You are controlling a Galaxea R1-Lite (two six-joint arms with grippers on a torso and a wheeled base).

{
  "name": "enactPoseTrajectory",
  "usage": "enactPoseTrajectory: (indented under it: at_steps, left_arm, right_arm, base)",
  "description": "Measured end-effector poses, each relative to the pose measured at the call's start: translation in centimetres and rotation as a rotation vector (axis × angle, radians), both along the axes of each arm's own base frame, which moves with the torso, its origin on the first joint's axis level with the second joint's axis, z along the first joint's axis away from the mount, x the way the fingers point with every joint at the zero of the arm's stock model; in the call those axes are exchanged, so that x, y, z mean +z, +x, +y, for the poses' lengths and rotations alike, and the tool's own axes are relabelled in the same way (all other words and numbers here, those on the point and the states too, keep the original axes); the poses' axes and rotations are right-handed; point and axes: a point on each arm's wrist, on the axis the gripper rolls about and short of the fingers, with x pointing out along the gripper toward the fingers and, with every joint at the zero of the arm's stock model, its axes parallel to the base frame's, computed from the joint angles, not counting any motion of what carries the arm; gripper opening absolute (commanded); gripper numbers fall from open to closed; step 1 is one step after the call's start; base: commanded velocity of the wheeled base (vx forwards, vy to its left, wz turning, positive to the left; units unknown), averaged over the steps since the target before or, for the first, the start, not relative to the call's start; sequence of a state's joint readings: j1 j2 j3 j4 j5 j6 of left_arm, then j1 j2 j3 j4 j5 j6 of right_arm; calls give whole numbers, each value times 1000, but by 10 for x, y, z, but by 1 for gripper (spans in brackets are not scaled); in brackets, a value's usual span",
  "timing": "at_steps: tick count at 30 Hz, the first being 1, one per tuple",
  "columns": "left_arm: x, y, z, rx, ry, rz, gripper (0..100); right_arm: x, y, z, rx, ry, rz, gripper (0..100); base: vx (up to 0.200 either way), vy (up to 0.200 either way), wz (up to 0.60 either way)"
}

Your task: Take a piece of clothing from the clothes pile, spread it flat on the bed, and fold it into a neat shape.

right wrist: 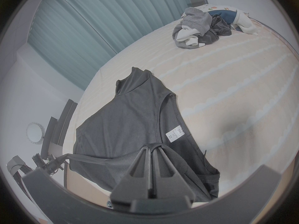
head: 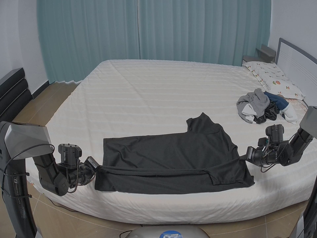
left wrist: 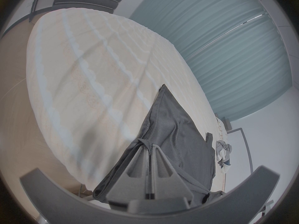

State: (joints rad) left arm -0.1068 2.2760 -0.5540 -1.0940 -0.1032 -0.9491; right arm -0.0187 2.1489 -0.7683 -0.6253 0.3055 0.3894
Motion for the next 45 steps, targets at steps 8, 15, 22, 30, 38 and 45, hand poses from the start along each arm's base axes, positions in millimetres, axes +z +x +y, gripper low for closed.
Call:
enactPoseTrajectory:
  at_steps: [8, 15, 22, 30, 38, 45]
  left_arm:
    - [3, 5, -1, 10, -24, -16, 100]
    - [10, 13, 3, 96, -133, -34, 100]
    - [19, 14, 13, 129, -156, -60, 100]
    - [22, 3, 17, 133, -162, -41, 100]
    - [20, -4, 17, 104, -185, -15, 100]
    - [21, -4, 17, 101, -187, -14, 100]
  right_arm:
    - [-4, 4, 0, -17, 15, 12, 100]
    - [5, -1, -1, -77, 77, 19, 100]
    - [19, -19, 5, -194, 138, 58, 100]
    - [19, -56, 42, -370, 220, 178, 100]
    - [11, -75, 57, -354, 208, 236, 100]
    - [23, -81, 61, -343, 235, 195, 100]
  base:
    - [0, 0, 0]
    - [0, 0, 0]
    - [-29, 0, 0]
    - [-125, 0, 0]
    - [125, 0, 0]
    - [29, 0, 0]
